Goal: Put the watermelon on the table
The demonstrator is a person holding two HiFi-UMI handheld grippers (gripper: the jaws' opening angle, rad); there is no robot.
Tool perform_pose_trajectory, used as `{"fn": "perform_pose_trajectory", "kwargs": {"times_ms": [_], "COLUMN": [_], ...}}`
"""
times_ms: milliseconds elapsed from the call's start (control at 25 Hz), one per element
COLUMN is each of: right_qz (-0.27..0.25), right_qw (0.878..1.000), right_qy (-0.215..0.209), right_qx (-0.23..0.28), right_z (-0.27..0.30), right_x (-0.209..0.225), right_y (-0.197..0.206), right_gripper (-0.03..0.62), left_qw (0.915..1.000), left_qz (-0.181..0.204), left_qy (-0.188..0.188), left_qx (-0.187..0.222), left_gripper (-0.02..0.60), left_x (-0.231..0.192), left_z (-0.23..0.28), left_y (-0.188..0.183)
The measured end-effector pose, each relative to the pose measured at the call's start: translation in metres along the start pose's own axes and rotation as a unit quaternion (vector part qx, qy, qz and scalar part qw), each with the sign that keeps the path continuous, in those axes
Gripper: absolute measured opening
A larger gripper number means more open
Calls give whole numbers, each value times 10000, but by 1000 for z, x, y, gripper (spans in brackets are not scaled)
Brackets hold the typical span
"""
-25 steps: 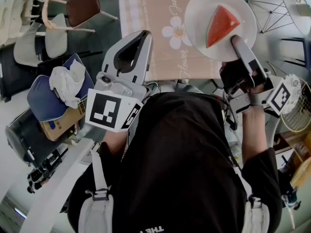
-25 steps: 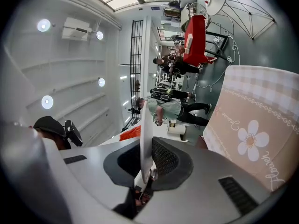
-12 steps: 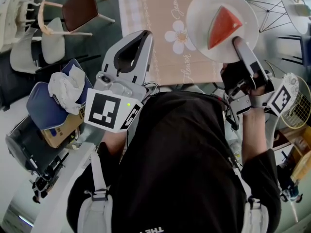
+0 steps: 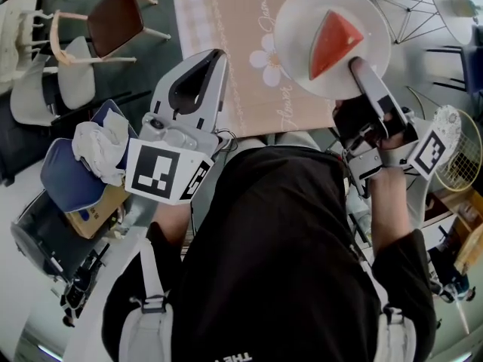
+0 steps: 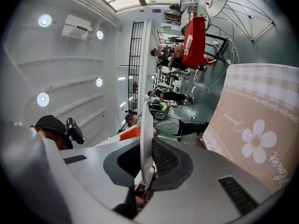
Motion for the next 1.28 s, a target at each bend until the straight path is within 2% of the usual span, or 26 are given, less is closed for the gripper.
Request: {"fn": "perform_pose_trajectory", "kwargs": {"times_ms": [800,1280], "right_qz": [234,284], "right_qw": [9985,9970], "right_qy": [-117,105], "right_qx": [-490,-706], "right_z": [14,21], "right_x": [30,71], "right_y": [-40,-51], "right_gripper": [32,32], "left_qw": [9992,9977], "left_qz": [-42,-138], "left_qy": [-373,-573], "left_qx": [-136,-325], "left_gripper": [11,11], "left_x": [13,0], "left_z": [46,71], "left_y": [-3,18]}}
Point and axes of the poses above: the fingertips, and each gripper's own axes: z forward along the fingers, x to its right, y out of its underside, the point moved 9 cm from there along -z, backward along the fingers, and after that the axes turned 1 degree about -y, right-handed, at the moved point
